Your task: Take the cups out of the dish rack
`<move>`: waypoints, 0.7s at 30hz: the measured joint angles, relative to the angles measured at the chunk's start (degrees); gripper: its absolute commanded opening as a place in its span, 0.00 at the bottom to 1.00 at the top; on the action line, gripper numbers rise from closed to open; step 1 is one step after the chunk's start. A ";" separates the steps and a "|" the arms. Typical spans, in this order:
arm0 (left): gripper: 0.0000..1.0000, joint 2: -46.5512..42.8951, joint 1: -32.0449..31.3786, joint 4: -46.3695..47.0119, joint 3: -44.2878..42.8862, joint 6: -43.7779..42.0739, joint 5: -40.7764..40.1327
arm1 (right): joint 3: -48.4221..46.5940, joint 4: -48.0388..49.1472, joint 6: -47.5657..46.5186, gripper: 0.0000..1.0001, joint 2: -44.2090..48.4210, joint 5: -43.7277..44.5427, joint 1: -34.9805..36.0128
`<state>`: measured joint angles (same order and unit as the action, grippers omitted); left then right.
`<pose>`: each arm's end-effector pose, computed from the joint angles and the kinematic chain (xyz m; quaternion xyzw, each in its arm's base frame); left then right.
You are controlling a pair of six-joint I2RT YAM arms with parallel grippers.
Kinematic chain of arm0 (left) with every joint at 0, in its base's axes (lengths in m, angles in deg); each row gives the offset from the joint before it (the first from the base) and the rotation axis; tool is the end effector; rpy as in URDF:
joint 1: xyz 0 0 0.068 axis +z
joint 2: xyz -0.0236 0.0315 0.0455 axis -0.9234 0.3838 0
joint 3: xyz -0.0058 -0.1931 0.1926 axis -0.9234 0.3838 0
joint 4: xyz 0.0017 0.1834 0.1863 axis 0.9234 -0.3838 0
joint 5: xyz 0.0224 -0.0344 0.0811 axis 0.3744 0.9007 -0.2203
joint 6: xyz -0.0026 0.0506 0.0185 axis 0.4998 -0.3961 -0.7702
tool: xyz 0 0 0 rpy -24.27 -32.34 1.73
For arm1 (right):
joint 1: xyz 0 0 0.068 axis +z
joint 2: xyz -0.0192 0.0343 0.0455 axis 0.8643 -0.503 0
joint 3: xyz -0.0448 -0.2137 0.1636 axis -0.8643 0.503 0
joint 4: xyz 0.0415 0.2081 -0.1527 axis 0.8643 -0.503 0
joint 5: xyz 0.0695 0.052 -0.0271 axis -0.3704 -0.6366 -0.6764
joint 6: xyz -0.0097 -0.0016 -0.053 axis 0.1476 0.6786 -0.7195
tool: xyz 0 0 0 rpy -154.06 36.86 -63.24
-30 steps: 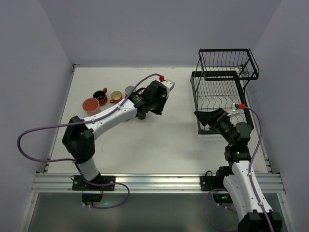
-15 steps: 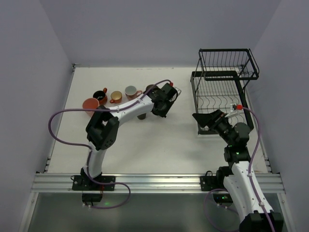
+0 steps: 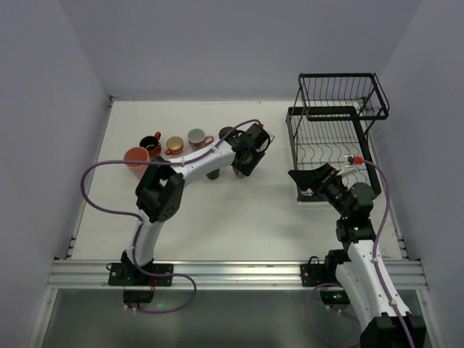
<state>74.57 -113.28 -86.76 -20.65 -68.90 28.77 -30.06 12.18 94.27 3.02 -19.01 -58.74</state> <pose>0.3225 -0.3241 0.2135 0.2949 0.9244 -0.0358 0.2392 0.1600 0.0214 0.2437 0.1224 0.7080 0.4675 0.5149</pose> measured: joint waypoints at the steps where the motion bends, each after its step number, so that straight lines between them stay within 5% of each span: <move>1: 0.43 0.00 0.00 -0.04 -0.26 -0.07 -0.17 | 0.00 0.00 0.00 0.99 0.02 0.00 0.02; 9: 0.59 -0.04 0.00 -0.63 -0.66 -0.48 -2.01 | -0.07 -1.53 -0.11 0.99 1.31 0.11 0.02; 14: 0.94 -2.29 0.00 -0.28 -0.31 -0.37 -3.96 | -1.77 -4.31 -1.18 0.99 3.17 0.33 0.04; 15: 1.00 -3.96 0.00 0.24 0.42 -0.04 -4.46 | -2.64 -5.44 -1.70 0.99 3.50 0.37 0.04; 21: 1.00 -28.06 -0.44 9.60 11.87 0.72 -6.88 | -10.36 -13.22 -5.64 0.99 7.13 2.05 0.07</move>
<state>46.51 -113.71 -77.17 -8.78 -68.18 21.88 -40.42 -1.05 88.63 10.15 -16.96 -58.68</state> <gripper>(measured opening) 0.997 0.989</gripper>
